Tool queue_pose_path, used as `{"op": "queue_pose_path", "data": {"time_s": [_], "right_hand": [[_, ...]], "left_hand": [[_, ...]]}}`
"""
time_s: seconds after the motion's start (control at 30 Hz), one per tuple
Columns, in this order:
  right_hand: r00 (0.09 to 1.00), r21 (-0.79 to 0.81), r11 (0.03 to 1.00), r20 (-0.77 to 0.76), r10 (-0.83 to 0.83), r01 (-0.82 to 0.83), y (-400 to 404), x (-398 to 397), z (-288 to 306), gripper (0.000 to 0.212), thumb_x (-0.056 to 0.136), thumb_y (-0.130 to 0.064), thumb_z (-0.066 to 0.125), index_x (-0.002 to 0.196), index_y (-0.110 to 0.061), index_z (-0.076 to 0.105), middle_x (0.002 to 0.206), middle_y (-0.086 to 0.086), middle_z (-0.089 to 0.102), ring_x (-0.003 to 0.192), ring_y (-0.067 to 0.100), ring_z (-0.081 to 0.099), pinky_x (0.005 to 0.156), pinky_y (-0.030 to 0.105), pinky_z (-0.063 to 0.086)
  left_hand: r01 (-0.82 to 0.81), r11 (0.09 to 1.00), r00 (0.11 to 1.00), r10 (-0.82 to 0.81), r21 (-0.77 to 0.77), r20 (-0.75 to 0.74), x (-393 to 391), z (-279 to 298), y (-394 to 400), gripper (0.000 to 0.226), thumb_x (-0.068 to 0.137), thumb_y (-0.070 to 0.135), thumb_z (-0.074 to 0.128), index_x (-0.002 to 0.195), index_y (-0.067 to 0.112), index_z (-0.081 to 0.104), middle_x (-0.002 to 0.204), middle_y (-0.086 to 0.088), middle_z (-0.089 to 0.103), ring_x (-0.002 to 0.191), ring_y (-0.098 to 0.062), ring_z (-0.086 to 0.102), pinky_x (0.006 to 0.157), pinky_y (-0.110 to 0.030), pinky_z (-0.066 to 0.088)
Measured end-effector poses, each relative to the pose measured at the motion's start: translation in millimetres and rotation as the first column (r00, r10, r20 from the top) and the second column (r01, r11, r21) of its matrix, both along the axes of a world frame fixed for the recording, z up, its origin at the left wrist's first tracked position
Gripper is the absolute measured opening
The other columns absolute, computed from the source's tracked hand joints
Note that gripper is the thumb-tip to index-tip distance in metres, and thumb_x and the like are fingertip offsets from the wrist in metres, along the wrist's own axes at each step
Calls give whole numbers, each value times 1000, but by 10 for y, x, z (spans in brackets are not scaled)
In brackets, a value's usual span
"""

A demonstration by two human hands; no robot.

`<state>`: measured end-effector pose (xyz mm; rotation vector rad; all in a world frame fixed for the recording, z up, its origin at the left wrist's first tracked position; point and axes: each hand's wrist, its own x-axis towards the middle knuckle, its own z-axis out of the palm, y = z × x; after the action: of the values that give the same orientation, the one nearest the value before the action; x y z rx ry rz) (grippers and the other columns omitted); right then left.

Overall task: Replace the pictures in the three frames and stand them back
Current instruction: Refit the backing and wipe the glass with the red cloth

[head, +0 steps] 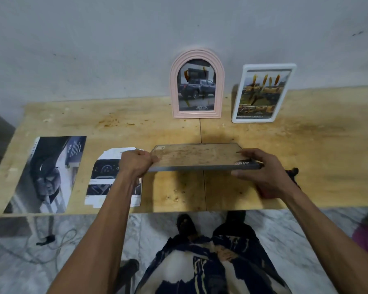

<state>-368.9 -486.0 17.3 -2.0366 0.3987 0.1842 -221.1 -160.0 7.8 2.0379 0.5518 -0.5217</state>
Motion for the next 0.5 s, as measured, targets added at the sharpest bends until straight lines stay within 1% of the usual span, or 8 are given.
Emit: {"op": "queue_pose_path", "data": {"time_s": [0.07,0.13,0.17,0.23,0.3,0.4,0.43,0.5], "right_hand": [[998,-81,997,56,13,-8,-44,92,31,56,63,-31,90,113,-24,65,110,-8,67,104,9,62,85,21,49],[987,-155,987,158,-22,47,-53,193,56,36,74,-13,83,107,-18,67,100,-6,68,94,6,64,78,15,52],[977,-175,981,208,-45,82,-55,239,68,28,79,-11,79,104,-16,68,96,-5,68,89,4,64,75,17,53],[955,-179,973,284,-89,143,-63,338,109,16,85,-13,74,100,-12,67,94,2,68,86,14,64,73,31,56],[941,-79,977,295,-167,198,-79,442,179,16,89,-20,71,103,-12,66,96,10,69,89,25,65,74,42,57],[925,121,963,274,-265,240,-98,588,326,18,90,-32,69,101,-19,68,88,22,64,75,23,59,66,39,50],[920,180,951,261,-292,251,-94,629,378,17,90,-34,69,100,-21,68,81,20,63,72,19,56,64,37,46],[913,277,920,222,-343,278,-82,706,447,13,90,-31,70,99,-21,70,73,0,68,69,10,59,64,31,46]], "left_hand": [[-25,991,999,22,-134,-25,68,203,-12,29,75,33,82,66,9,67,61,-14,56,52,-27,54,48,-26,42],[-79,961,997,75,-264,-28,122,355,-3,44,80,47,76,82,4,71,63,-9,60,50,-21,51,50,-29,44],[-74,954,997,77,-292,0,138,405,13,51,81,55,72,85,4,70,64,-8,60,51,-19,50,53,-30,44],[-31,941,996,56,-337,67,167,485,57,56,81,68,61,84,12,66,66,-9,56,54,-18,44,55,-31,36],[20,929,993,23,-370,112,185,584,81,56,85,73,51,84,20,68,63,-5,52,54,-16,39,54,-31,31],[43,907,985,31,-419,168,204,699,80,47,96,62,45,83,24,70,68,2,49,59,-13,37,58,-31,30],[28,905,982,54,-423,182,203,727,59,45,100,57,44,86,23,70,73,3,52,63,-13,40,61,-31,33],[-1,884,980,94,-467,175,186,765,9,44,105,47,39,93,18,70,82,2,61,72,-16,50,68,-32,41]]}}
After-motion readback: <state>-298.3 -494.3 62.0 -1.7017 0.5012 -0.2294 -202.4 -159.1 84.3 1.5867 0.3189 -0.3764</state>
